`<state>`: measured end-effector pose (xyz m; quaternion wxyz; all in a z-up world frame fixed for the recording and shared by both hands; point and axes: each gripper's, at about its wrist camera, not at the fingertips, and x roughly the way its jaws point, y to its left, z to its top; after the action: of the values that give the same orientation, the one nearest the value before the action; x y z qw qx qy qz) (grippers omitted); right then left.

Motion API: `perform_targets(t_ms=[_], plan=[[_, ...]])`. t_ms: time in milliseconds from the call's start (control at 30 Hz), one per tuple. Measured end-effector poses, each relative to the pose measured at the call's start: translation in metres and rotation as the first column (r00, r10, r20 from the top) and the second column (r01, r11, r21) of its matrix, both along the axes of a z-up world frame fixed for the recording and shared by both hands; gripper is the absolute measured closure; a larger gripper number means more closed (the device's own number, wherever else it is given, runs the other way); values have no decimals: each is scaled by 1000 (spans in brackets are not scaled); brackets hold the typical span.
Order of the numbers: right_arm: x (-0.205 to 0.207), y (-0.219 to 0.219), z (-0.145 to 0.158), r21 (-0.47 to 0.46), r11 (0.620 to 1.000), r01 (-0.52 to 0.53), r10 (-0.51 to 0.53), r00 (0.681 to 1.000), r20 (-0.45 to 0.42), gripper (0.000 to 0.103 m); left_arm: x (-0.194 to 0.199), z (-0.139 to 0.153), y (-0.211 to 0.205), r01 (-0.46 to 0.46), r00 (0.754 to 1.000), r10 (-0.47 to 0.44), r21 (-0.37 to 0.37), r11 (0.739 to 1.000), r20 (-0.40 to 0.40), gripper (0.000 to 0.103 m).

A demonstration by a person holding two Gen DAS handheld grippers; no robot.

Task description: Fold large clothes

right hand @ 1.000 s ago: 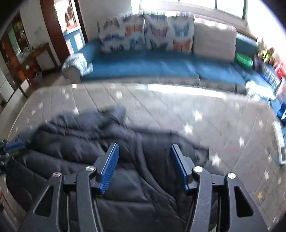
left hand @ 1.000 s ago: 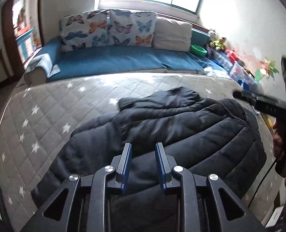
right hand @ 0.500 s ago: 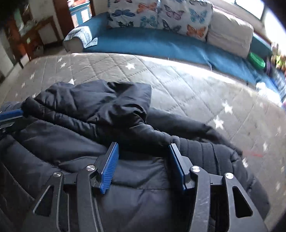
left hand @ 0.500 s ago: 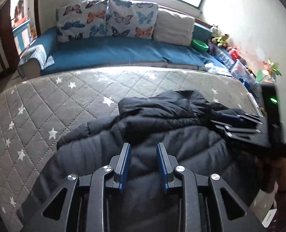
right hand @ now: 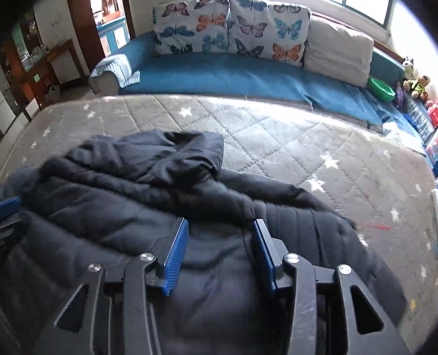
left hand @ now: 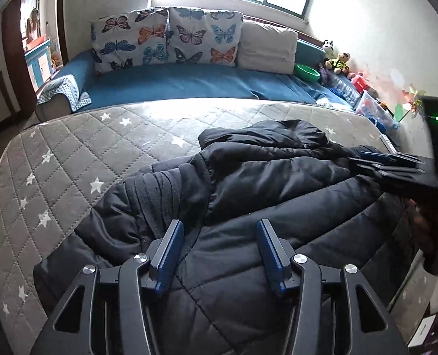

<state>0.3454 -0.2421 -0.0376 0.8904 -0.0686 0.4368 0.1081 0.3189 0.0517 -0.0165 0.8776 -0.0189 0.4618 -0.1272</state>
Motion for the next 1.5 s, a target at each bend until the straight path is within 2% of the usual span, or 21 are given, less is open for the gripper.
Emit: perform_targets(t_ms=[67,200,367,500,600,700,800,1300,1500], plan=[[-21,0,11,-6,999,-31,31,999,26,52,-9,9,-3,-6,1000,6,3,1000,7,47],[-61,-6,21,12,997,-77,76,996,44,50,-44,31,-9,8,997,-9,17,1000,73,46],[-98,-17,8,31,994,-100,99,994,38,46,-78,36,-9,6,996,-8,28,1000,87,44],[-96,-29,-8,61,996,-60,60,998,12,42,-83,23,-2,-17,999,16,26,1000,48,45],[-88,-35,-17,112,991,-66,64,998,20,42,-86,18,-3,-18,998,15,58,998,62,45],[-90,-31,-24,93,993,-69,67,997,26,41,-87,13,-12,-13,997,4,115,993,80,41],[-92,-28,-26,67,995,-73,71,997,39,41,-89,8,-17,-12,996,-1,137,990,93,38],[-96,-25,-28,21,998,-61,60,997,55,41,-85,-2,-15,-9,995,-3,124,992,97,36],[-99,-21,-28,9,998,-57,56,997,56,41,-80,-10,-11,-5,996,-3,87,996,85,34]])
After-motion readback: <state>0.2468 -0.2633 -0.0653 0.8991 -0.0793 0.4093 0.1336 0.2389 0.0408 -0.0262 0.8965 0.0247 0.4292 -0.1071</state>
